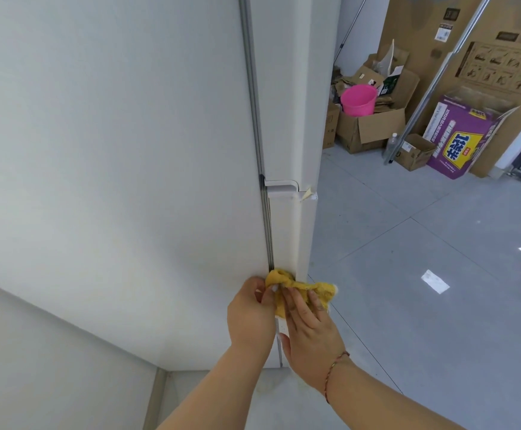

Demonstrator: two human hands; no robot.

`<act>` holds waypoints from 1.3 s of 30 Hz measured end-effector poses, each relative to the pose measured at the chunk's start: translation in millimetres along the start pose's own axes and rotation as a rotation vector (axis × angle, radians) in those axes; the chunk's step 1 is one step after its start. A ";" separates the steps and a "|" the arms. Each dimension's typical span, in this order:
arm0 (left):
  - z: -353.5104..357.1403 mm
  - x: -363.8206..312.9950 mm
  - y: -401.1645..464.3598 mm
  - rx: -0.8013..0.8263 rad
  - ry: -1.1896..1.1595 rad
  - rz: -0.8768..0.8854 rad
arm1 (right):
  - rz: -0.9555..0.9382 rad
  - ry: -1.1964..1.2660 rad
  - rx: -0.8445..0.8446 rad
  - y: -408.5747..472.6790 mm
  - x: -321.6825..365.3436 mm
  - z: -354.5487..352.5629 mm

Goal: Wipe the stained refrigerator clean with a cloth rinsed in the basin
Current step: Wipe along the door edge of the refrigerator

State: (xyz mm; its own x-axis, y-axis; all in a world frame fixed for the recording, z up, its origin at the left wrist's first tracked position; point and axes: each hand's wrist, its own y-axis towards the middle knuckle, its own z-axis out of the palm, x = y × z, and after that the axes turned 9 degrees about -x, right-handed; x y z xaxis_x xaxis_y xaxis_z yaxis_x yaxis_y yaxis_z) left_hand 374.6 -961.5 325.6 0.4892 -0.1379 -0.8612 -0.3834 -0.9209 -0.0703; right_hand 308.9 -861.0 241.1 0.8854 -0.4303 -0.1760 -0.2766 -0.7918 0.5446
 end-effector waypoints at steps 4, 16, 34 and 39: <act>5.4 21.1 -2.6 0.051 0.031 -0.108 | 0.045 0.170 0.053 -12.4 3.5 -1.1; -4.9 63.1 -11.2 0.152 -0.008 -0.106 | 1.658 1.428 0.626 -10.9 3.2 -28.4; 27.2 5.9 -1.0 0.073 -0.625 -0.579 | 2.120 1.998 0.364 17.5 -12.5 -30.1; -0.2 -14.6 -1.5 0.091 -0.754 -0.413 | 2.075 2.002 0.206 22.3 -14.0 -39.3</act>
State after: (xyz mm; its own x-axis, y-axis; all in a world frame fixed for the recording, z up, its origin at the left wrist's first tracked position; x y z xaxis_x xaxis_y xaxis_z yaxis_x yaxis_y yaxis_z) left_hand 368.2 -958.3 338.5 -0.0351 0.5094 -0.8598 -0.3663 -0.8070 -0.4631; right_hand 305.0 -855.6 287.9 -0.8984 0.2251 0.3772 -0.4373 -0.3778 -0.8161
